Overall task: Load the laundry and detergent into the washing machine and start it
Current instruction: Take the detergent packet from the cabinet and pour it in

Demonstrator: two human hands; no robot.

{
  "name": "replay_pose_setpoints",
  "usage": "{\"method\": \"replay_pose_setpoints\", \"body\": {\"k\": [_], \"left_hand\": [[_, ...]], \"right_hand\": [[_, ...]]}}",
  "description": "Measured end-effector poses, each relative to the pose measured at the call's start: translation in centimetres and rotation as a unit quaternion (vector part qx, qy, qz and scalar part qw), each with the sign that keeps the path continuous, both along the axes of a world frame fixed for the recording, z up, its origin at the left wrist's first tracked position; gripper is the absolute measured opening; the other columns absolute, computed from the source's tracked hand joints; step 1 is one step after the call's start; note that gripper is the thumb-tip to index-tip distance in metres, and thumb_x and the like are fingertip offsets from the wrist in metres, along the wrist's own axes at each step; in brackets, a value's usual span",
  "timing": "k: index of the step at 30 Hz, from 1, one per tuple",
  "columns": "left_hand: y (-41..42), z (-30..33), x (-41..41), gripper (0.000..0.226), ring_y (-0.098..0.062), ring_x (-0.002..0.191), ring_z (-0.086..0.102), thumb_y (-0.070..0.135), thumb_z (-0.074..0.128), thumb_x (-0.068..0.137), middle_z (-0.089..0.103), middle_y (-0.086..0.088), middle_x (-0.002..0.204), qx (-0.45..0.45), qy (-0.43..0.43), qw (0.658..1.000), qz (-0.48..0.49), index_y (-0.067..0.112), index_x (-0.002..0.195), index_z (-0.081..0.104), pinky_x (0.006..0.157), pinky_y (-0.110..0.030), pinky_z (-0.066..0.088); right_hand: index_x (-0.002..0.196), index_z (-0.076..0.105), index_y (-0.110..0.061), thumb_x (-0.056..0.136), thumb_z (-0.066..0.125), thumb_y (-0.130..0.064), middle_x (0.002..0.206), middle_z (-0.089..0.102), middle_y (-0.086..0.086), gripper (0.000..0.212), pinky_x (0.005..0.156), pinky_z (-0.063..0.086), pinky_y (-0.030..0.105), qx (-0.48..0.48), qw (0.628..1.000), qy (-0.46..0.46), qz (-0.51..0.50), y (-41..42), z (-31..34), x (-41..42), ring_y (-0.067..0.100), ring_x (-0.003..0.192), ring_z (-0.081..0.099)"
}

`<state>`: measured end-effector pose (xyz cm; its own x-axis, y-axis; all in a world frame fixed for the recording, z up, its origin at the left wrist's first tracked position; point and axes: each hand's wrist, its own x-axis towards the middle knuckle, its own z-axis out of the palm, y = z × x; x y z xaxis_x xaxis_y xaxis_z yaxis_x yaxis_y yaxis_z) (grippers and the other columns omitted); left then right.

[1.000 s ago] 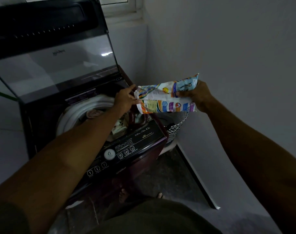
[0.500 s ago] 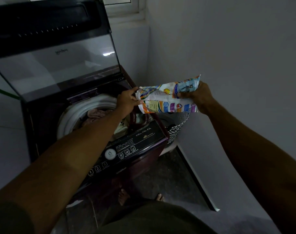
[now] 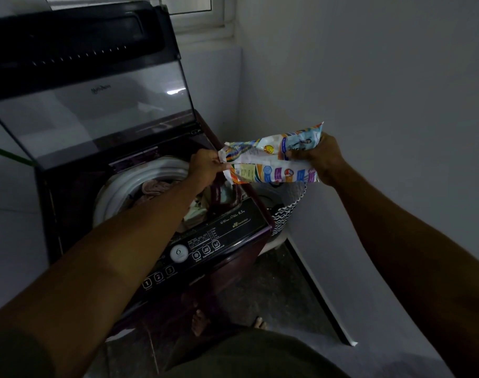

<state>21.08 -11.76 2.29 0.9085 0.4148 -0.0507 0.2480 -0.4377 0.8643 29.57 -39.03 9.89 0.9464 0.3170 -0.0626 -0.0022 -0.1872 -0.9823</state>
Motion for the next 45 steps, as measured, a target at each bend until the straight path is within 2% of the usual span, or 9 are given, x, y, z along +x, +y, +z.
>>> {"method": "replay_pose_setpoints", "body": {"k": [3,5,10,14,23,28,33,36,45], "left_hand": [[-0.1,0.4,-0.2,0.028,-0.012,0.076,0.061,0.010,0.084,0.071,0.072,-0.011,0.091,-0.018,0.003,1.000,-0.001,-0.004,0.093,0.074,0.058,-0.011,0.047],[0.1,0.2,-0.2,0.030,-0.013,0.077,0.064,0.009,0.084,0.070,0.073,-0.014,0.093,-0.027,0.007,1.000,-0.003,-0.003,0.094,0.074,0.060,-0.014,0.050],[0.9,-0.1,-0.2,0.033,-0.027,0.081,0.072,0.014,0.089,0.064,0.074,-0.016,0.087,-0.031,0.017,0.999,-0.008,-0.003,0.087,0.074,0.078,-0.046,0.059],[0.4,0.6,-0.5,0.034,-0.018,0.078,0.067,0.011,0.086,0.067,0.074,-0.016,0.090,-0.028,0.015,0.999,-0.019,-0.001,0.096,0.073,0.079,-0.036,0.057],[0.3,0.9,-1.0,0.039,-0.021,0.083,0.070,0.014,0.087,0.068,0.074,-0.012,0.092,-0.011,0.027,0.998,-0.049,0.004,0.102,0.072,0.079,-0.030,0.056],[0.7,1.1,-1.1,0.042,-0.023,0.086,0.071,0.013,0.088,0.066,0.074,-0.014,0.093,-0.015,0.026,0.998,-0.056,0.002,0.104,0.072,0.081,-0.036,0.057],[0.7,1.0,-1.4,0.042,-0.022,0.086,0.071,0.013,0.088,0.066,0.074,-0.013,0.094,-0.017,0.027,0.998,-0.057,0.004,0.104,0.072,0.075,-0.029,0.056],[0.8,0.9,-1.5,0.043,-0.023,0.088,0.072,0.012,0.088,0.066,0.074,-0.011,0.095,-0.025,0.024,0.998,-0.059,0.004,0.105,0.072,0.077,-0.031,0.057],[0.9,0.8,-1.5,0.045,-0.023,0.083,0.071,0.015,0.089,0.065,0.075,-0.013,0.090,-0.009,0.036,0.997,-0.065,0.006,0.105,0.071,0.072,-0.028,0.054]], "right_hand": [[0.100,0.069,-0.001,0.060,0.084,0.006,0.090,0.075,0.005,0.043,0.069,0.059,0.033,-0.009,1.000,-0.006,0.011,0.1,0.3,0.1,0.021,0.083,0.073],[0.101,0.069,0.000,0.060,0.084,0.006,0.092,0.074,0.007,0.044,0.071,0.059,0.035,-0.016,1.000,-0.008,0.014,0.1,0.3,0.2,0.021,0.084,0.073],[0.092,0.070,-0.009,0.059,0.083,0.009,0.079,0.075,-0.005,0.040,0.064,0.058,0.027,-0.021,1.000,-0.003,0.009,0.2,0.4,0.2,0.013,0.076,0.072],[0.091,0.070,-0.010,0.061,0.081,0.010,0.079,0.075,-0.005,0.038,0.064,0.058,0.027,-0.024,1.000,0.001,0.018,0.1,0.3,0.4,0.012,0.075,0.072],[0.104,0.067,0.007,0.061,0.079,0.013,0.101,0.072,0.022,0.045,0.074,0.059,0.042,-0.014,0.999,0.027,0.038,-0.5,0.2,0.8,0.031,0.087,0.071],[0.097,0.071,-0.001,0.063,0.077,0.014,0.089,0.075,0.009,0.038,0.068,0.060,0.036,-0.014,0.998,0.029,0.044,-0.4,0.5,0.5,0.023,0.080,0.073],[0.102,0.069,0.005,0.061,0.080,0.012,0.096,0.074,0.015,0.043,0.074,0.060,0.043,-0.019,0.998,0.044,0.041,-0.4,0.4,0.8,0.031,0.086,0.072],[0.104,0.068,0.006,0.061,0.080,0.012,0.096,0.074,0.015,0.045,0.074,0.060,0.045,-0.030,0.998,0.049,0.040,-0.3,0.3,0.9,0.032,0.087,0.072],[0.102,0.069,0.005,0.060,0.082,0.010,0.097,0.074,0.017,0.045,0.072,0.061,0.043,-0.038,0.997,0.052,0.043,-0.2,0.3,1.0,0.031,0.087,0.072]]}}
